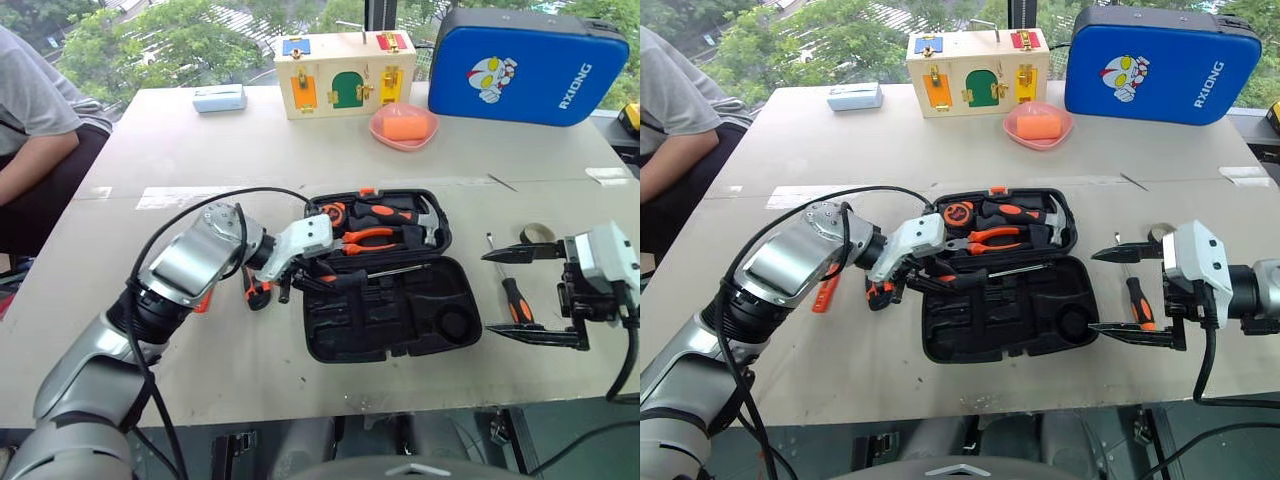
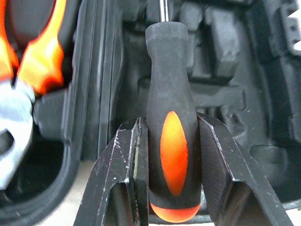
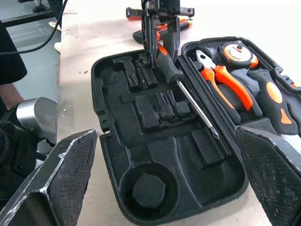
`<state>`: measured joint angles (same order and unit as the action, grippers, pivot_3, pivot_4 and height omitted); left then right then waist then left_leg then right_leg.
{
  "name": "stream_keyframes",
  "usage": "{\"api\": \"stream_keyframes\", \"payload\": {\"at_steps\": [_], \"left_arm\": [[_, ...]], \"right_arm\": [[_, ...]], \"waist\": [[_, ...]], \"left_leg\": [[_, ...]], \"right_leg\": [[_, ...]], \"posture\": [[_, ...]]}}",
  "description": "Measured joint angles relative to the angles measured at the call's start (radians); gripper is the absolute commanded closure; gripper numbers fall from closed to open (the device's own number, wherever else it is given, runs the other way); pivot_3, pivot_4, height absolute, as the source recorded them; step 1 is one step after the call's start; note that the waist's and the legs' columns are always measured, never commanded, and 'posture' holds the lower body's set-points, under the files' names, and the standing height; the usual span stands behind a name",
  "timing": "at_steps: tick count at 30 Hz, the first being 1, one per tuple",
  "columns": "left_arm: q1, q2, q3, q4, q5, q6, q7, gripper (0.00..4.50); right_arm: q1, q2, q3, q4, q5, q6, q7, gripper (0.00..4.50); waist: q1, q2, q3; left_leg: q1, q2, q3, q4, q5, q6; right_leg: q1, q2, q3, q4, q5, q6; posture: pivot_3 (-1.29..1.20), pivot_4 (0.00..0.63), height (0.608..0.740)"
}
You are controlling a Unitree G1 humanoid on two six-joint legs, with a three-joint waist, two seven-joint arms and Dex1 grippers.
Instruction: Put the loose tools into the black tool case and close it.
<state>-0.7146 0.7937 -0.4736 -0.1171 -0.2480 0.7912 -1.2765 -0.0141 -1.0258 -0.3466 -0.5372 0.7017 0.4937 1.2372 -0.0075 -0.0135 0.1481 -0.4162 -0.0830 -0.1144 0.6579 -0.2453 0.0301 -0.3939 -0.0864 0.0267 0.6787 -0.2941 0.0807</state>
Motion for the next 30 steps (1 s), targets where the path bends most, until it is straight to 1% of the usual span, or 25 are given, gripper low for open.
{"api": "stream_keyframes", "payload": {"at_steps": [7, 9, 10, 12, 13, 14, 15, 21, 24, 27, 29, 30], "left_arm": [[-0.008, -0.047, -0.011, 0.045, 0.044, -0.052, 0.01, 3.42], [-0.014, -0.058, -0.015, 0.056, 0.052, -0.056, 0.006, 2.4], [-0.018, -0.064, -0.019, 0.059, 0.052, -0.062, -0.005, 2.09], [-0.021, -0.075, -0.028, 0.058, 0.051, -0.07, -0.017, 1.13], [-0.023, -0.078, -0.029, 0.057, 0.05, -0.069, -0.022, 0.9], [-0.029, -0.078, -0.029, 0.054, 0.046, -0.059, -0.031, 0.3], [-0.034, -0.077, -0.029, 0.05, 0.042, -0.049, -0.037, 0.09], [-0.099, -0.06, 0.026, 0.032, 0.008, 0.028, -0.045, 0.09], [-0.116, -0.065, 0.037, 0.024, 0.01, 0.023, -0.032, 0.09], [-0.115, -0.086, 0.036, 0.033, 0.011, 0.001, -0.025, 0.81], [-0.115, -0.092, 0.036, 0.037, 0.01, -0.014, -0.029, 1.62], [-0.115, -0.093, 0.036, 0.04, 0.011, -0.025, -0.031, 2.18]], "right_arm": [[0.009, 0.012, -0.016, -0.016, 0.014, 0.008, -0.037, 0.0], [0.01, 0.013, -0.017, -0.017, 0.017, 0.009, -0.046, 0.0], [0.012, 0.013, -0.019, -0.017, 0.018, 0.009, -0.048, 0.0], [0.02, 0.013, -0.023, -0.017, 0.021, 0.009, -0.05, 0.0], [0.026, 0.013, -0.025, -0.018, 0.022, 0.009, -0.05, 0.0], [0.035, 0.013, -0.026, -0.021, 0.023, 0.008, -0.05, 0.0], [0.038, 0.013, -0.026, -0.024, 0.023, 0.008, -0.05, 0.0], [0.049, 0.014, -0.035, -0.033, 0.033, 0.008, -0.058, 0.0], [0.049, 0.014, -0.038, -0.033, 0.035, 0.008, -0.065, 0.0], [0.048, 0.014, -0.038, -0.033, 0.037, 0.008, -0.067, 0.0], [0.048, 0.014, -0.038, -0.032, 0.038, 0.008, -0.067, 0.0], [0.048, 0.014, -0.038, -0.032, 0.038, 0.008, -0.067, 0.0]], "waist": [[0.003, 0.0, 0.0], [0.006, 0.0, 0.0], [0.007, 0.0, 0.0], [0.014, 0.0, 0.0], [0.019, 0.0, 0.0], [0.023, 0.0, 0.0], [0.024, 0.0, 0.0], [0.021, 0.0, 0.001], [0.021, 0.0, 0.001], [0.021, 0.0, 0.001], [0.021, 0.0, 0.001], [0.02, 0.0, 0.001]], "left_leg": [[0.0, 0.0, -0.001, 0.002, 0.0, 0.0], [0.0, 0.0, -0.002, 0.003, 0.0, 0.0], [0.0, 0.0, -0.002, 0.004, 0.0, 0.0], [0.0, 0.0, -0.004, 0.006, 0.0, 0.0], [0.0, 0.0, -0.004, 0.007, 0.0, 0.0], [0.0, 0.0, -0.006, 0.008, -0.001, 0.001], [0.0, 0.0, -0.007, 0.009, -0.001, 0.002], [0.0, -0.001, -0.008, 0.01, -0.001, 0.001], [0.0, -0.001, -0.008, 0.009, 0.0, 0.0], [0.0, -0.001, -0.008, 0.009, 0.0, 0.0], [0.0, -0.001, -0.008, 0.009, 0.0, 0.0], [0.0, -0.001, -0.008, 0.009, 0.0, 0.0]], "right_leg": [[0.002, 0.0, -0.001, 0.0, 0.0, 0.0], [0.002, 0.0, -0.002, 0.0, 0.0, 0.0], [0.003, 0.0, -0.002, 0.0, 0.0, 0.0], [0.005, 0.0, -0.004, 0.0, 0.0, 0.0], [0.005, 0.0, -0.004, 0.0, 0.0, 0.0], [0.006, 0.0, -0.005, 0.0, 0.0, 0.0], [0.007, 0.0, -0.006, 0.001, 0.0, 0.0], [0.008, 0.0, -0.008, 0.0, 0.0, 0.0], [0.008, 0.0, -0.008, -0.001, 0.0, 0.0], [0.008, 0.0, -0.008, -0.001, 0.0, 0.0], [0.008, 0.0, -0.008, -0.001, 0.0, 0.0], [0.008, 0.0, -0.008, -0.001, 0.0, 0.0]], "posture": [[0.0, 0.15, 0.735], [0.0, 0.15, 0.735], [0.0, 0.15, 0.735], [0.0, 0.15, 0.735], [0.0, 0.15, 0.735], [0.0, 0.15, 0.735], [0.0, 0.15, 0.735], [0.0, 0.15, 0.735], [0.0, 0.15, 0.735], [0.0, 0.15, 0.735], [0.0, 0.15, 0.735], [0.0, 0.15, 0.735]]}}
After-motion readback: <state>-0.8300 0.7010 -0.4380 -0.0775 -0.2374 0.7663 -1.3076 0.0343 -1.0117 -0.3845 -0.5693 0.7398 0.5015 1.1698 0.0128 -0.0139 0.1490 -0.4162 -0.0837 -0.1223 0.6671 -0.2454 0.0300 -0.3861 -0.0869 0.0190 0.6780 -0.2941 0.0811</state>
